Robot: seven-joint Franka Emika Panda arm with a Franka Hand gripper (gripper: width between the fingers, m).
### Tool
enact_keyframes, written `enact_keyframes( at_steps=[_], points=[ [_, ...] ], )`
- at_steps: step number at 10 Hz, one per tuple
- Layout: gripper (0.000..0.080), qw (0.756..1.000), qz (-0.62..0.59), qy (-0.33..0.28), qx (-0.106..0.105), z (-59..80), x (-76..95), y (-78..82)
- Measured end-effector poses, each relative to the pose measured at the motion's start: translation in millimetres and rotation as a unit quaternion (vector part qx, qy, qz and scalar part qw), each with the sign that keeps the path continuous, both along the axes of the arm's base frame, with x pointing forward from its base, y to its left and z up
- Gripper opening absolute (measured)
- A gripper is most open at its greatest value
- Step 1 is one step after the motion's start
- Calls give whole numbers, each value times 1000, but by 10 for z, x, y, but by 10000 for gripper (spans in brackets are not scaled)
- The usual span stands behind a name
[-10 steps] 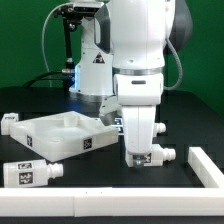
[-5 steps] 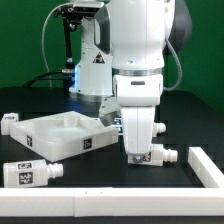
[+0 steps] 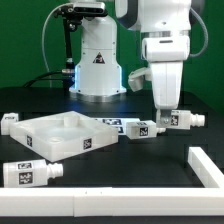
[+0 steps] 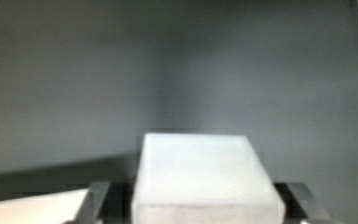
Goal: Assemble square table
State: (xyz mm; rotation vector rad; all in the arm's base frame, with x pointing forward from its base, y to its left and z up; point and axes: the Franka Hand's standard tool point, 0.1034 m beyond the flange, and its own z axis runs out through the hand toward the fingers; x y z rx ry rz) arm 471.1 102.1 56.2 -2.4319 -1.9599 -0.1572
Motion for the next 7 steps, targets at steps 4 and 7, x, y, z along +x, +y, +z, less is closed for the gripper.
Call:
enact_keyframes(
  at_steps=[4,7],
  points=[
    [284,997,81,-9,11,-82,-223,246],
    [284,995,98,-8,25,-253,-503,357]
  ],
)
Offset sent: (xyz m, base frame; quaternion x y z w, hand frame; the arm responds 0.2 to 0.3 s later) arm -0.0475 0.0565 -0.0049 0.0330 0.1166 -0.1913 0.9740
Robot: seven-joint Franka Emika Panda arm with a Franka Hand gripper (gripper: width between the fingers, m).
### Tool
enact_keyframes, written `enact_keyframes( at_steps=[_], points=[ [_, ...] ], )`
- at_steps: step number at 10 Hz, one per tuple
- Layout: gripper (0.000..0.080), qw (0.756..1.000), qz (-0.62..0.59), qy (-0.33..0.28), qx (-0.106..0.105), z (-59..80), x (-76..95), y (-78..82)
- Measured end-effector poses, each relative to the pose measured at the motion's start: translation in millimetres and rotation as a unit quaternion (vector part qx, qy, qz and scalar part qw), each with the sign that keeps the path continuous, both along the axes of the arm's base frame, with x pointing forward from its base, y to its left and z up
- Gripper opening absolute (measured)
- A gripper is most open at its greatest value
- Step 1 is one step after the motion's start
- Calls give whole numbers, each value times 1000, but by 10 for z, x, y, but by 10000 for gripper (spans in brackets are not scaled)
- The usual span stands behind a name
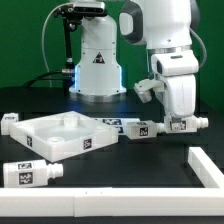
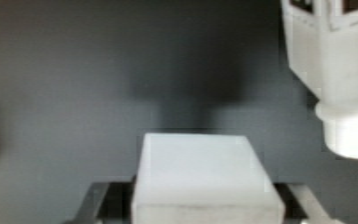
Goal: Assemble square table
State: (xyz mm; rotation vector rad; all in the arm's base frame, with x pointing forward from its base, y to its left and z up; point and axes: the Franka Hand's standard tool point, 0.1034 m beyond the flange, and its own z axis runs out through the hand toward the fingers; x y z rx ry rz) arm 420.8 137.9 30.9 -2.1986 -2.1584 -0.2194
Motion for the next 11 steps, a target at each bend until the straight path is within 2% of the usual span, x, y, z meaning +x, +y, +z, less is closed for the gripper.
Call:
enact_keyframes(
  at_steps=[2,5,11],
  points=[
    [284,1000,23,-10,3,-12,6,38],
    [284,992,122,-27,12,-175,-30,302],
    [284,993,116,-22,12,-221,-48,259]
  ],
)
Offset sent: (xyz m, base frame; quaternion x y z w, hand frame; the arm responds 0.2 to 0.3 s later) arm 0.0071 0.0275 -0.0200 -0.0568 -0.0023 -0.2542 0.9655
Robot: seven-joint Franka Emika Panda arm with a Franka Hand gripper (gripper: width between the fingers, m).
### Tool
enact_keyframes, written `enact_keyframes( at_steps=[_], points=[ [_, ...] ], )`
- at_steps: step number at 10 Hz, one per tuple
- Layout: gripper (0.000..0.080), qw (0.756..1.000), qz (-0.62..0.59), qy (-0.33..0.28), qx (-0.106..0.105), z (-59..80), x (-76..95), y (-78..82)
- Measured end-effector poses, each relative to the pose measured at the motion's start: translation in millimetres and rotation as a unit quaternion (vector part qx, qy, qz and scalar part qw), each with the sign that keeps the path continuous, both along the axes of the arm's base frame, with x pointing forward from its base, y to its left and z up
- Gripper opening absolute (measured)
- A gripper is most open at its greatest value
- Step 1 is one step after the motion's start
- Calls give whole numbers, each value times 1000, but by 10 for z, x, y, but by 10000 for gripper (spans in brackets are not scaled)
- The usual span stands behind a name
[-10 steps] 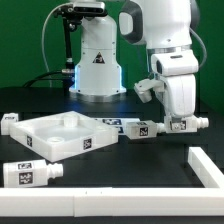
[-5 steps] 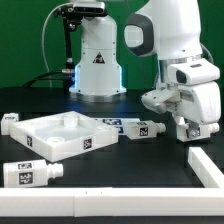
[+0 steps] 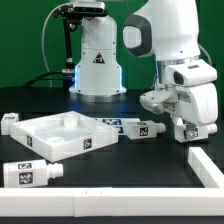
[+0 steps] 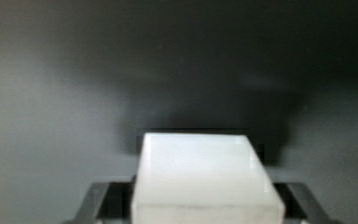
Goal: Assemble square table
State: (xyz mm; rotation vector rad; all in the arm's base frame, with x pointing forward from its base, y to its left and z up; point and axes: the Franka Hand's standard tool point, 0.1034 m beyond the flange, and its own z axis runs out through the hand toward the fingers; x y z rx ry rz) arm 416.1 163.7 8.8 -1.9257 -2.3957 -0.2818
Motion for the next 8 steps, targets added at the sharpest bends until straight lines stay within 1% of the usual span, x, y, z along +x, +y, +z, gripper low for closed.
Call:
enact_keyframes(
  at_steps=[1,2,3,4,5,6,8],
  points=[
    [284,1000,0,0,0,-2,-1,-1],
    [395,1000,-1,0,0,-2,-1,-1],
    [530,1000,-1,0,0,-2,-1,-2],
    [530,1000,-1,0,-1,3,3,-6],
    [625,1000,-1,1,-9,75,42,-48],
    [643,1000,0,2,-24,201,101,-118],
    [648,998,-6,5,-58,506,245,-343]
  ],
)
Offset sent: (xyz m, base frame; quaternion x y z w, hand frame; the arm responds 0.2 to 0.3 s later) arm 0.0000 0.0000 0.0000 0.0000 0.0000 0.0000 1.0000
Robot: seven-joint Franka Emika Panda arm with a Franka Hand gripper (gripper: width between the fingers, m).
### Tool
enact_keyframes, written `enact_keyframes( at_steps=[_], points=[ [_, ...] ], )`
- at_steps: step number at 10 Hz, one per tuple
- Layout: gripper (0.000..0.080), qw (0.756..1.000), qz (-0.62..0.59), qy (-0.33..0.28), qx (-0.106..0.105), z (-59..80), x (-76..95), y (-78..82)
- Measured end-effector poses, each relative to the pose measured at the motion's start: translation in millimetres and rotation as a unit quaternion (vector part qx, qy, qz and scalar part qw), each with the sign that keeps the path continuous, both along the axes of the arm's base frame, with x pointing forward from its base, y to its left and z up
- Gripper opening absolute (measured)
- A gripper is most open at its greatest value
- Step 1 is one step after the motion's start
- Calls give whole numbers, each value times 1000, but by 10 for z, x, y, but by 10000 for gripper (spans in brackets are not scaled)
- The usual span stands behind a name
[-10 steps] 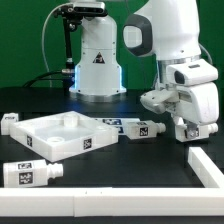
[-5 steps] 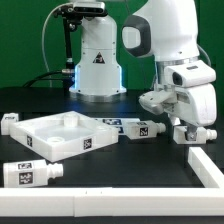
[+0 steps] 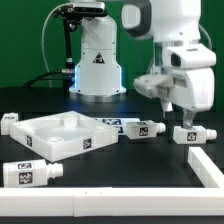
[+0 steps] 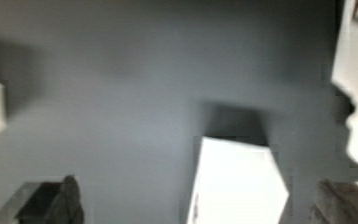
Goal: Assemble square table
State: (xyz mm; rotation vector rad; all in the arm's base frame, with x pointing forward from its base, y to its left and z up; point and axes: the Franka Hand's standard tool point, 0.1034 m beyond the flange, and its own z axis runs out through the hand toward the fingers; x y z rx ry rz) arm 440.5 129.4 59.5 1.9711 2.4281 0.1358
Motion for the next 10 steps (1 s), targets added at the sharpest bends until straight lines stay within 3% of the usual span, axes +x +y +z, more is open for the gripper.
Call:
enact_keyframes(
  at_steps=[1,2,5,6,8,9,10],
  points=[
    [648,1000,4,-6,-3,68,13,-11],
    [649,1000,19,0,-2,19,-79,39],
    [649,1000,16,3,-2,7,-80,21],
    [649,1000,9,6,-5,18,-50,-56],
    [649,986,-164,4,6,161,216,-556],
    [649,980,-195,25,-8,182,229,-582],
    [649,978,-206,27,-8,223,289,-494]
  ],
)
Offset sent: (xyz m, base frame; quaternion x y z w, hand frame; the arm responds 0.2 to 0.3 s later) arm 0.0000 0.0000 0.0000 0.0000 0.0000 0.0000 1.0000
